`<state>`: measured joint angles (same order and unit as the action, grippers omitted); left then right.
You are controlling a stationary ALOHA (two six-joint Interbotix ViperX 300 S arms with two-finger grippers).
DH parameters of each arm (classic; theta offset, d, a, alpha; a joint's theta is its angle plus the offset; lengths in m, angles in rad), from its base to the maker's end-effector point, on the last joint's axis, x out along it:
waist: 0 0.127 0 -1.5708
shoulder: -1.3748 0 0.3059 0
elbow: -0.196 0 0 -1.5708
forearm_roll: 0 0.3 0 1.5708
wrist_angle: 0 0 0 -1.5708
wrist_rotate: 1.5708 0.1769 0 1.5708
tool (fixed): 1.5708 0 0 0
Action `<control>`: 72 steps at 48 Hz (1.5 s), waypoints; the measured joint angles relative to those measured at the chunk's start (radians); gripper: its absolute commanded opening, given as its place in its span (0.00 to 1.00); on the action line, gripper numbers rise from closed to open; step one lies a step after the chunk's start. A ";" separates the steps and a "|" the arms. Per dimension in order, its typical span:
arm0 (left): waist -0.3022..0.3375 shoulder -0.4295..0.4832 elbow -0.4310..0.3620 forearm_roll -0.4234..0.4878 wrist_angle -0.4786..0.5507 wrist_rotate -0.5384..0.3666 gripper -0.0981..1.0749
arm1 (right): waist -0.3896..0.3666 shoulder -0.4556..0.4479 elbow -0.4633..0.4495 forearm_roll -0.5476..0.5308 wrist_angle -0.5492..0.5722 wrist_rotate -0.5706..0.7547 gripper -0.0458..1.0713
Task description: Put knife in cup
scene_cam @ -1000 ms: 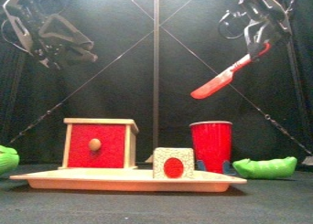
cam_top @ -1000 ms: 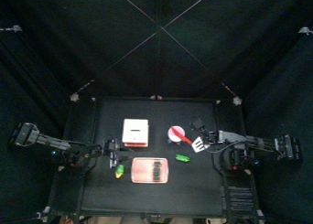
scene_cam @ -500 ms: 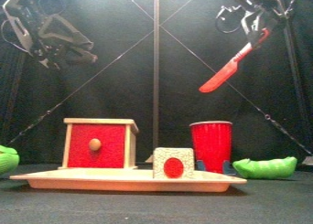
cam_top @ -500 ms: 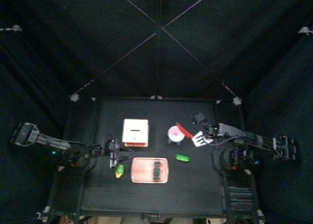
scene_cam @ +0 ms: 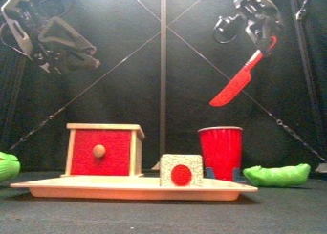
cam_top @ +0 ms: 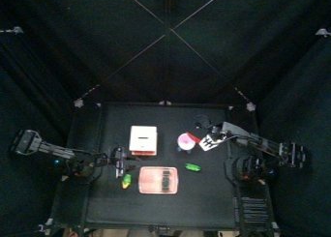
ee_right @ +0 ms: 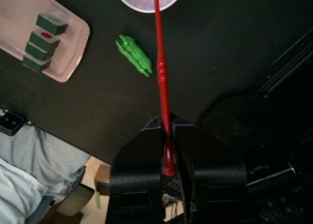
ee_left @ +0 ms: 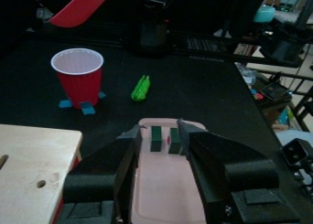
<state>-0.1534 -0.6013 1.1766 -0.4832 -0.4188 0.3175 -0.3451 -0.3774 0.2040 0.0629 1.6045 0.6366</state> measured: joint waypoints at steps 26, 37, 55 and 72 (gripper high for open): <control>0.000 0.000 0.008 0.000 0.000 0.000 0.74 | -0.046 0.064 0.084 0.041 -0.028 -0.101 0.35; 0.000 0.000 0.008 0.000 0.000 0.000 0.74 | -0.055 0.098 0.097 0.044 -0.049 -0.152 0.35; 0.000 0.000 0.014 0.000 0.000 0.000 0.74 | -0.087 0.152 0.092 0.038 -0.064 -0.179 0.38; 0.000 0.000 0.014 0.000 0.000 0.000 0.74 | -0.089 0.175 0.066 0.018 -0.066 -0.179 0.63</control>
<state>-0.1534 -0.6013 1.1904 -0.4832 -0.4188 0.3175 -0.4341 -0.2025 0.2700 0.0813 1.5386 0.4571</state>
